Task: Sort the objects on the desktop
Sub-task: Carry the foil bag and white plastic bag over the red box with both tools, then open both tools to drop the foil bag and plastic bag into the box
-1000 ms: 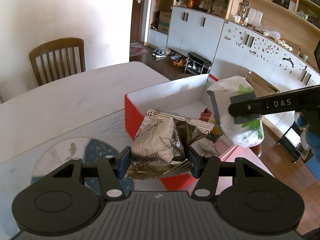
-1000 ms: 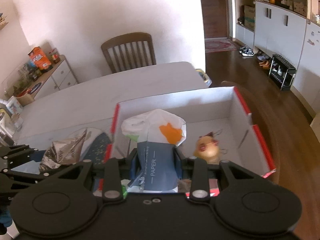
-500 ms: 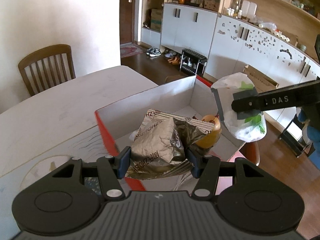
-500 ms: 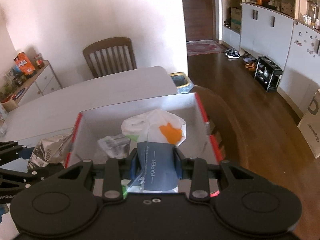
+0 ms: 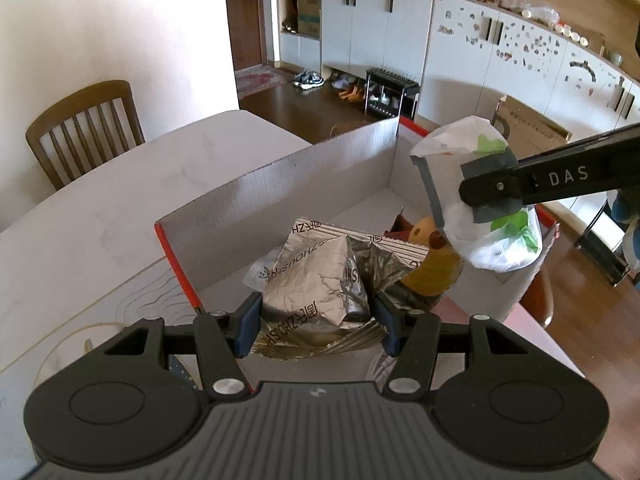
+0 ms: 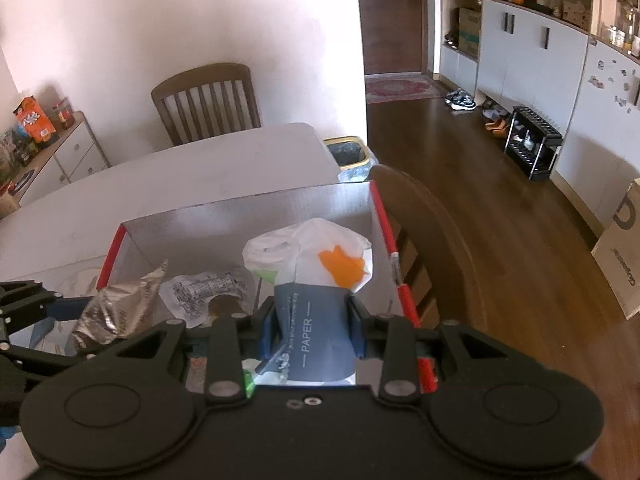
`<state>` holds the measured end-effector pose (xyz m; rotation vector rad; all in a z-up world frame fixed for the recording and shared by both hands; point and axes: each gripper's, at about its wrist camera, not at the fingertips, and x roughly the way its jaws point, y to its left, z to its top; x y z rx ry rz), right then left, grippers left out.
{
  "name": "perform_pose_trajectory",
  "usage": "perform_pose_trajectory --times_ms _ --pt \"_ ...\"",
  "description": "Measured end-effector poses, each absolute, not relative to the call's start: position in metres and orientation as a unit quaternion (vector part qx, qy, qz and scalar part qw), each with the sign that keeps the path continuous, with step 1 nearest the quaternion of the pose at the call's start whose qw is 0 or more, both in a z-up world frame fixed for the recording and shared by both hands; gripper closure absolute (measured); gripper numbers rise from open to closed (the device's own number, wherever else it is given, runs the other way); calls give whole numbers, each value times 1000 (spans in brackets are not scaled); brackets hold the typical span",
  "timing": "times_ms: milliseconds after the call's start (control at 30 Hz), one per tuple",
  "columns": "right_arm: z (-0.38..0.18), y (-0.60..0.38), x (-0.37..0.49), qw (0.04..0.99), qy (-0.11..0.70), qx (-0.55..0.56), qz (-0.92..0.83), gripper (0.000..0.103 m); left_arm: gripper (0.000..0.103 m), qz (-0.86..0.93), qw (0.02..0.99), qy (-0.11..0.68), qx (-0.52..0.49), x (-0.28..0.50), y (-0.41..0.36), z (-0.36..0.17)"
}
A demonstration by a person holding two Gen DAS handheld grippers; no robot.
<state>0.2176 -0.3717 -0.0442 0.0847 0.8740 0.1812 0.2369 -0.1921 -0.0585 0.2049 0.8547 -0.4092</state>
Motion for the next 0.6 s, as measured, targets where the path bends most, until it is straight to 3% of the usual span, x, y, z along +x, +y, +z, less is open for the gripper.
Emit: perform_pose_trajectory --times_ms 600 --pt "-84 -347 225 869 480 43 115 66 46 -207 864 444 120 242 -208 -91"
